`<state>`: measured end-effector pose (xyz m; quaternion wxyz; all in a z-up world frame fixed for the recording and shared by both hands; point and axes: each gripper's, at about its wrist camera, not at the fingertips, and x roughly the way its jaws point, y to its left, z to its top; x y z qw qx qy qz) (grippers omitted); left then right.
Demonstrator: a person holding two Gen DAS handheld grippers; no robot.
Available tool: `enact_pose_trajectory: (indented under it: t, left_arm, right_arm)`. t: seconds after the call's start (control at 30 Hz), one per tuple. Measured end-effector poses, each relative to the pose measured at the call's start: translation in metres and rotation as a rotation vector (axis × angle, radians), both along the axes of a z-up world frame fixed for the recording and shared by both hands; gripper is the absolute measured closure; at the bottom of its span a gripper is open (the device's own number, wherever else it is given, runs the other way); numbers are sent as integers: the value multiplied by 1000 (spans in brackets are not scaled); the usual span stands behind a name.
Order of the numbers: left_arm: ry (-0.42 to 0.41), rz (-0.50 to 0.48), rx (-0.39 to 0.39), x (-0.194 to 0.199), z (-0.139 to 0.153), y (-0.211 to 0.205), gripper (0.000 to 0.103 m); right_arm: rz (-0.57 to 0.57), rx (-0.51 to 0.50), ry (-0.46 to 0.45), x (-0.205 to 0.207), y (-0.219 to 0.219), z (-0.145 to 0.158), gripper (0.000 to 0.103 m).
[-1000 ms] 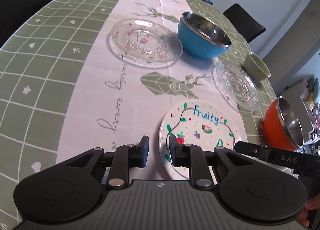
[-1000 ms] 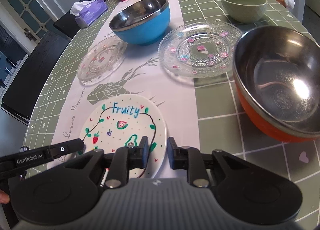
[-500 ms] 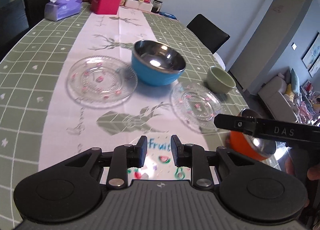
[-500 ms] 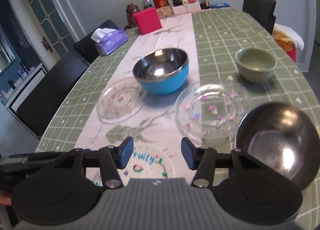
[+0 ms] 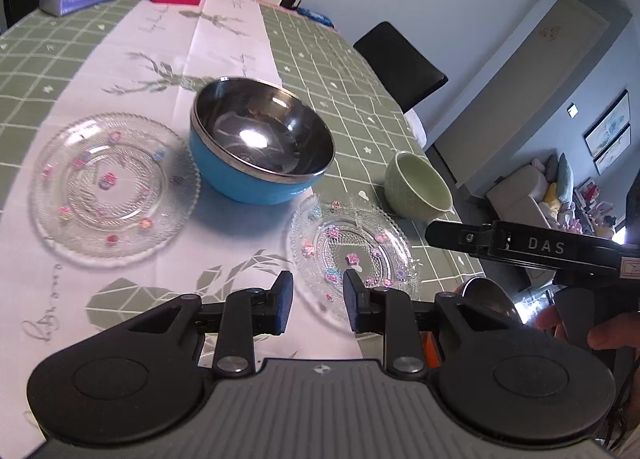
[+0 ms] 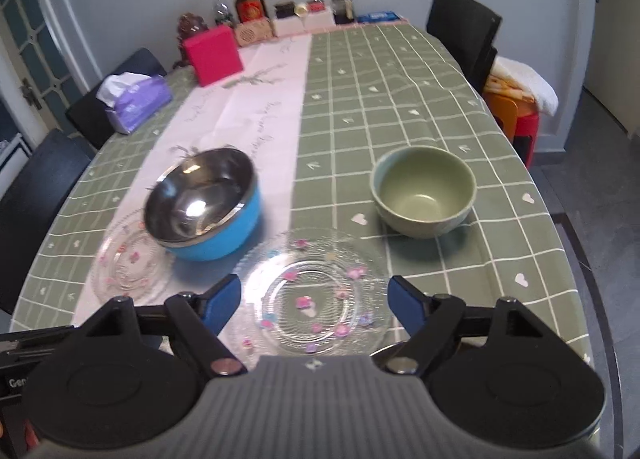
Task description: Organize plates and bowls
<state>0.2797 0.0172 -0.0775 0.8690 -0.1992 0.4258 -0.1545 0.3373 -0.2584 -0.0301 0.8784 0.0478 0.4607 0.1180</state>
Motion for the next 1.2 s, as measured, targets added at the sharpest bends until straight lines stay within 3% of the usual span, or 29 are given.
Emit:
enact_pose_trajectory:
  t: [0.13, 0.2, 0.33, 0.5, 0.97, 1.1, 1.2]
  left_arm:
    - [46, 12, -41, 17, -14, 0, 73]
    - [60, 13, -50, 22, -19, -1, 73]
    - [66, 11, -57, 31, -24, -7, 73]
    - [85, 21, -41, 43, -30, -14, 73]
    - [118, 51, -23, 53, -44, -15, 88]
    - [111, 55, -3, 52, -43, -17, 91]
    - [108, 60, 5, 52, -42, -18, 92]
  right_arm:
    - [-34, 7, 82, 19, -13, -18, 43]
    - [-39, -5, 116, 26, -17, -26, 59]
    - [-68, 12, 178, 35, -27, -40, 71]
    - [-99, 20, 218, 41, -35, -50, 79]
    - [-138, 112, 276, 49, -46, -63, 82]
    - [-135, 151, 285, 51, -46, -67, 92]
    - [-140, 172, 285, 52, -47, -69, 92]
